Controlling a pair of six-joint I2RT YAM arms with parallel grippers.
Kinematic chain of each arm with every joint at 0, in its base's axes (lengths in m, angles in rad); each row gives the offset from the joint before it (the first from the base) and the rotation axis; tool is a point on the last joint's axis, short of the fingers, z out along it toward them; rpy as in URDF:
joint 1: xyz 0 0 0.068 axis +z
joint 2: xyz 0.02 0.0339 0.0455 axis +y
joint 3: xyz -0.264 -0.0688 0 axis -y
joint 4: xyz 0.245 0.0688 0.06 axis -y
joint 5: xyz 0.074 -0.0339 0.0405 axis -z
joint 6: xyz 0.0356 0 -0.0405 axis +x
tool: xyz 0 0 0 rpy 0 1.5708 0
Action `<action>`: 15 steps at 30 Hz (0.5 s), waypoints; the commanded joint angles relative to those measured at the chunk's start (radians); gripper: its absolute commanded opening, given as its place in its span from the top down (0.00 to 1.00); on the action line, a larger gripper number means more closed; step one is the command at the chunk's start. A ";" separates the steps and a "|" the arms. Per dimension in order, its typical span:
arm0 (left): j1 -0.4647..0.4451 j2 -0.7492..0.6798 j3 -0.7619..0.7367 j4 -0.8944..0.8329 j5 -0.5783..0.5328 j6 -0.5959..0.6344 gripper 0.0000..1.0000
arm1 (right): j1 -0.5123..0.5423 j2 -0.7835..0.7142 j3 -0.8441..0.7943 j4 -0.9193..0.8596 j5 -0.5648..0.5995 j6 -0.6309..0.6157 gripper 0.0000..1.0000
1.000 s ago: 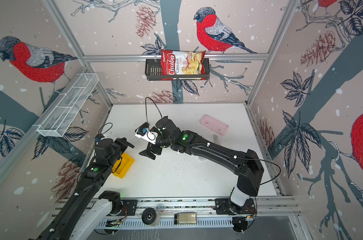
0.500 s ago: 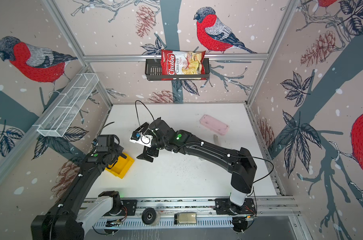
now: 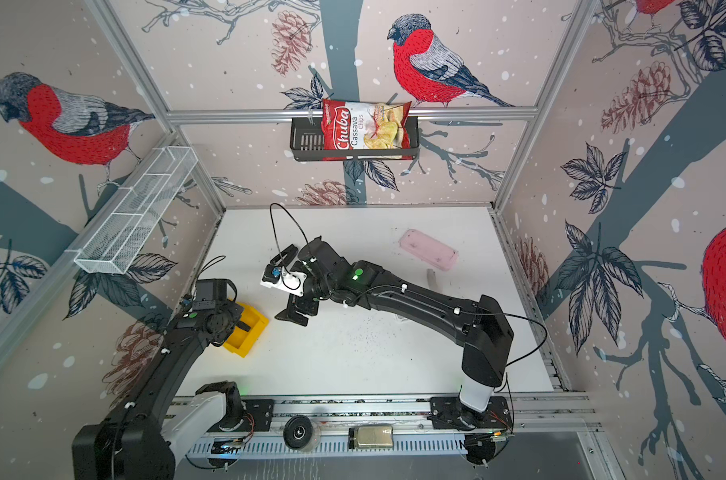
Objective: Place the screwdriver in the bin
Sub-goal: 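Carry the screwdriver with the left gripper over the yellow bin while the right gripper opens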
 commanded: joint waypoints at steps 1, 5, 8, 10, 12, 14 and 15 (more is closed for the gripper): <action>0.007 -0.005 -0.018 0.055 0.008 -0.067 1.00 | 0.000 -0.002 -0.005 -0.001 0.013 -0.003 0.00; 0.010 0.009 -0.040 0.093 0.026 -0.091 1.00 | 0.000 -0.005 -0.010 0.002 0.011 0.002 0.00; 0.012 0.029 -0.049 0.109 0.028 -0.097 1.00 | 0.000 -0.003 -0.010 0.007 0.022 0.002 0.00; 0.015 0.036 -0.052 0.117 0.031 -0.099 1.00 | 0.000 0.000 -0.009 0.007 0.032 0.000 0.00; 0.014 0.038 -0.052 0.120 0.028 -0.099 1.00 | 0.000 -0.002 -0.008 0.007 0.037 0.000 0.00; 0.015 0.038 -0.058 0.122 0.023 -0.101 1.00 | 0.000 -0.002 -0.008 0.007 0.040 0.002 0.00; 0.020 0.038 -0.059 0.121 0.021 -0.099 1.00 | 0.000 -0.002 -0.009 0.007 0.041 0.002 0.00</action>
